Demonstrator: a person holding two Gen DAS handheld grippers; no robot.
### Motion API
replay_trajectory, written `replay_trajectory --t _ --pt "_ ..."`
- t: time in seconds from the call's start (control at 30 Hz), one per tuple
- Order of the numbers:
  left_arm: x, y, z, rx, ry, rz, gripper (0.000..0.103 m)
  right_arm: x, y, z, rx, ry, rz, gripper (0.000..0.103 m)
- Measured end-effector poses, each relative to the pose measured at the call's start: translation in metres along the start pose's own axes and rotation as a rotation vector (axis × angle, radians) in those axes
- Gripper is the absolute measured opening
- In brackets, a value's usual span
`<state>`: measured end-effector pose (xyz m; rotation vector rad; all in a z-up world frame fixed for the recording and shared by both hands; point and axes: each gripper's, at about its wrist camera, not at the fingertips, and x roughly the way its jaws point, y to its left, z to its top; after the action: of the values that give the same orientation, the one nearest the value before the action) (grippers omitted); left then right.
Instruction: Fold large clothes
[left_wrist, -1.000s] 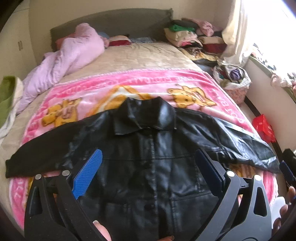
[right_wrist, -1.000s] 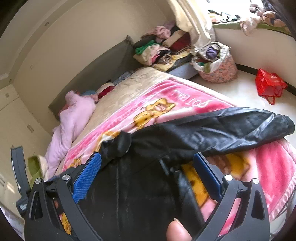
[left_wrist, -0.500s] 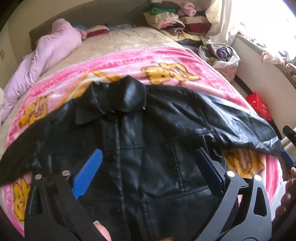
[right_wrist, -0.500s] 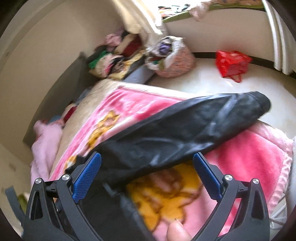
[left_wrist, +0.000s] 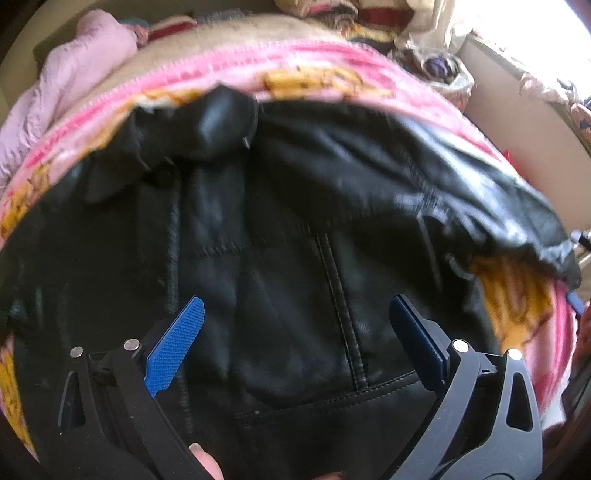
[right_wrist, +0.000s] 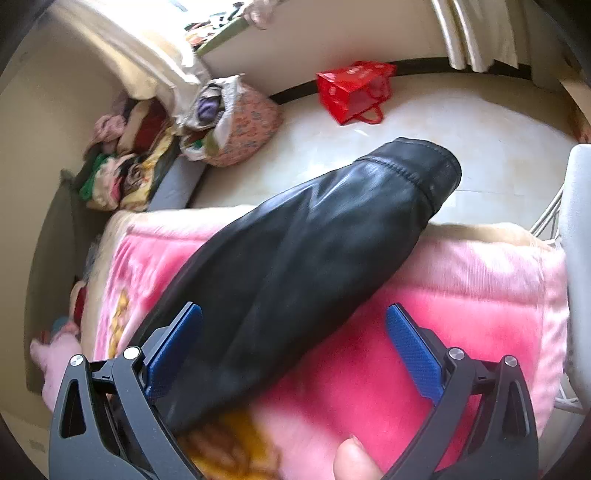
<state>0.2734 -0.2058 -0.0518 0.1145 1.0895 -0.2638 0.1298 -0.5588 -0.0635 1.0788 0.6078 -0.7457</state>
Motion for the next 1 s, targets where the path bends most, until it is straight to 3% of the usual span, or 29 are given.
replay_trajectory --t 0.1,0.23,0.3,0.33,0.43,0.73,1.0 --pt "0.017 -0.004 -0.011 0.011 0.016 0.004 0.095 0.02 -0.011 0.012 0.051 0.012 0.009 0.099" --pt "0.016 -0.006 -0.02 0.022 -0.052 0.01 0.095 0.021 -0.008 0.023 0.075 -0.021 0.019 0.096" --pt "0.014 -0.005 -0.019 0.028 -0.046 -0.005 0.094 0.024 -0.01 0.029 0.082 -0.042 0.004 0.06" --pt "0.011 -0.005 -0.02 0.035 -0.041 -0.016 0.094 0.027 -0.013 0.031 0.097 -0.031 0.043 0.034" --pt "0.005 0.002 -0.019 0.038 -0.019 -0.047 0.094 0.027 -0.011 0.04 0.077 -0.008 0.089 0.019" --pt "-0.039 0.05 -0.009 -0.1 -0.066 -0.08 0.094 -0.062 0.067 0.047 -0.207 -0.157 0.359 0.012" --pt "-0.08 0.116 -0.01 -0.237 -0.134 -0.088 0.094 -0.127 0.171 0.014 -0.49 -0.214 0.511 0.008"
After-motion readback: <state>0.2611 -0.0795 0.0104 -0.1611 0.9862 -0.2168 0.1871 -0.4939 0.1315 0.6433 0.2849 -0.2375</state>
